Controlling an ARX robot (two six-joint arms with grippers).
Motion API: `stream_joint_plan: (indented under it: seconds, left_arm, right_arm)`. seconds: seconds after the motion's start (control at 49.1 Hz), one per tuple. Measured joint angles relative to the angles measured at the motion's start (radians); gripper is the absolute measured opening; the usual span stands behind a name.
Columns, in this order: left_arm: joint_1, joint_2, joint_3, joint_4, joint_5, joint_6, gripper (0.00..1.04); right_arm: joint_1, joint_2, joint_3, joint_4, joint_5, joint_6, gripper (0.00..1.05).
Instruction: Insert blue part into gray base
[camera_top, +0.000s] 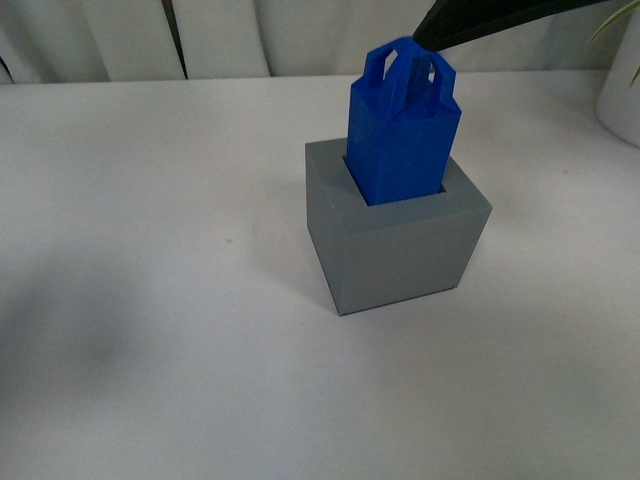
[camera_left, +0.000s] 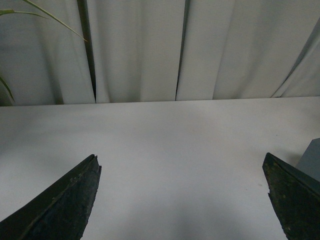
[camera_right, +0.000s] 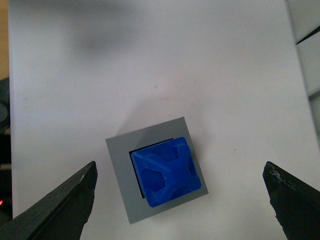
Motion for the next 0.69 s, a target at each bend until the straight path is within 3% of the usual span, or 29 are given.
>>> stream_joint_plan:
  seconds: [0.204, 0.407, 0.57, 0.591, 0.631, 0.692]
  left_arm:
    - [0.0, 0.0, 0.0, 0.0, 0.0, 0.0, 0.99]
    - [0.0, 0.0, 0.0, 0.0, 0.0, 0.0, 0.99]
    - [0.0, 0.0, 0.0, 0.0, 0.0, 0.0, 0.99]
    - [0.0, 0.0, 0.0, 0.0, 0.0, 0.0, 0.99]
    - [0.0, 0.0, 0.0, 0.0, -0.001, 0.0, 0.99]
    - [0.0, 0.0, 0.0, 0.0, 0.001, 0.0, 0.99]
  right_arm:
    - [-0.083, -0.358, -0.447, 0.47, -0.109, 0.294, 0.97]
    - [-0.172, -0.632, -0.829, 0.934, -0.012, 0.671, 0.97]
    - [-0.177, -0.645, -0.869, 0.964, -0.011, 0.798, 0.97]
    - [-0.163, -0.65, -0.884, 1.006, 0.056, 0.831, 0.95]
    - [-0.121, -0.674, -0.958, 1.183, 0.322, 0.917, 0.87]
    - [-0.111, -0.713, -1.062, 1.371, 0.595, 1.03, 0.74]
